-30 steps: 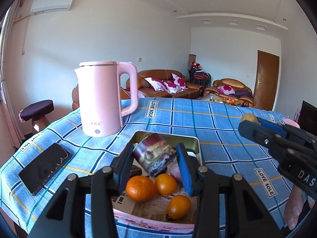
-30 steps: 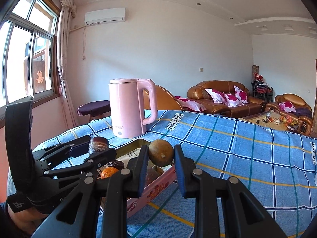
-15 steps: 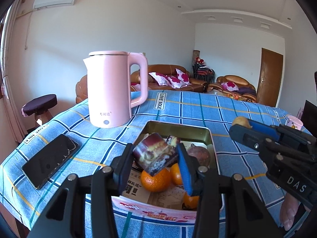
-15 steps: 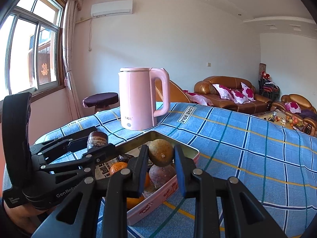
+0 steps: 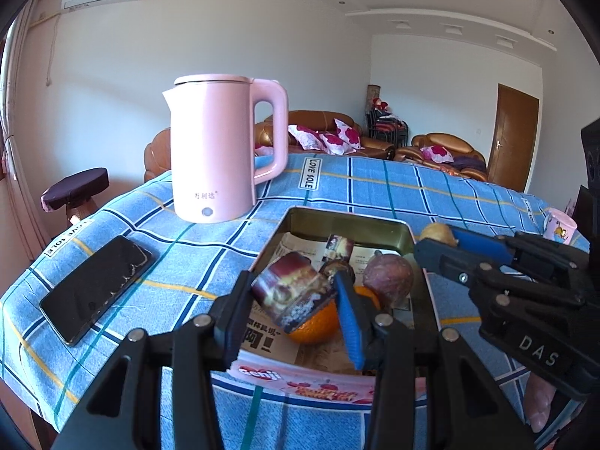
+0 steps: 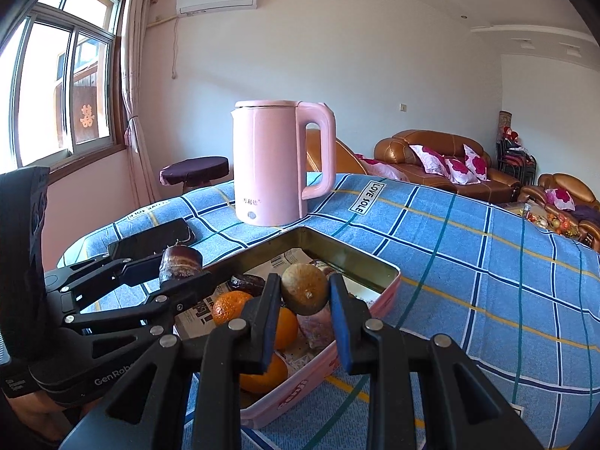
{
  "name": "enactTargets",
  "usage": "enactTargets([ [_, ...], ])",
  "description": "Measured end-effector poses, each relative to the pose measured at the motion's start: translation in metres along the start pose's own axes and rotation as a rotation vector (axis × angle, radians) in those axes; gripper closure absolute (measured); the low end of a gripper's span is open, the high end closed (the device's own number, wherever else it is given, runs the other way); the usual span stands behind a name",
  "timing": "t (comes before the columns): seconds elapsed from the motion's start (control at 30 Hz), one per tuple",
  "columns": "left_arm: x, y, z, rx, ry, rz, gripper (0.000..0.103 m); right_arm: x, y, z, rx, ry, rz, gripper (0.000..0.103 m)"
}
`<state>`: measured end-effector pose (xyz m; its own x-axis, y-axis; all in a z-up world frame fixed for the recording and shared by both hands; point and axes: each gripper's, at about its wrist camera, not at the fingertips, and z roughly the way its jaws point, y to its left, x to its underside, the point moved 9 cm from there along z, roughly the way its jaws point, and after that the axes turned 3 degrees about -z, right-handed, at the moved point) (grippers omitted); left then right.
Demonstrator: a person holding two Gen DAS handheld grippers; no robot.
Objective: Organize fruits
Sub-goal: 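Carry the wrapped cake and brown fruit with both tools over the tin, then open the left tool to drop the cake while the right tool drops the brown fruit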
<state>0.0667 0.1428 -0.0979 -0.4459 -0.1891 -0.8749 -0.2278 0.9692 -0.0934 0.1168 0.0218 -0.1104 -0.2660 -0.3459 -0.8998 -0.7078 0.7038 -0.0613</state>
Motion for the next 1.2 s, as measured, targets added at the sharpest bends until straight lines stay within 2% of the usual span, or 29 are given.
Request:
enactTargets([
  [0.5, 0.02, -0.006, 0.017, -0.001, 0.09, 0.029, 0.056, 0.026, 0.0, 0.029, -0.015, 0.134, 0.015, 0.075],
  [0.63, 0.018, -0.006, 0.013, -0.006, 0.075, 0.027, 0.043, 0.03, 0.0, 0.032, -0.027, 0.158, 0.029, 0.073],
  [0.77, 0.014, -0.001, 0.008, -0.009, 0.058, 0.005, 0.027, 0.029, -0.003, 0.028, -0.018, 0.147, 0.04, 0.071],
  [0.83, 0.011, 0.0, 0.004, -0.01, 0.043, -0.005, 0.025, 0.028, -0.005, 0.026, -0.009, 0.14, 0.048, 0.069],
  [0.9, 0.008, 0.001, 0.0, -0.001, 0.026, -0.013, 0.024, 0.029, -0.009, 0.022, 0.011, 0.139, 0.05, 0.06],
  [1.0, 0.002, 0.001, -0.008, 0.004, -0.003, -0.02, 0.019, 0.03, -0.015, 0.013, 0.04, 0.132, 0.058, 0.058],
  [1.07, -0.003, 0.001, -0.013, -0.004, -0.025, -0.026, 0.009, 0.03, -0.021, 0.004, 0.068, 0.118, 0.069, 0.058],
  [1.2, -0.007, -0.002, -0.019, -0.003, -0.045, -0.025, 0.009, 0.027, -0.036, -0.015, 0.11, 0.085, 0.097, 0.054],
])
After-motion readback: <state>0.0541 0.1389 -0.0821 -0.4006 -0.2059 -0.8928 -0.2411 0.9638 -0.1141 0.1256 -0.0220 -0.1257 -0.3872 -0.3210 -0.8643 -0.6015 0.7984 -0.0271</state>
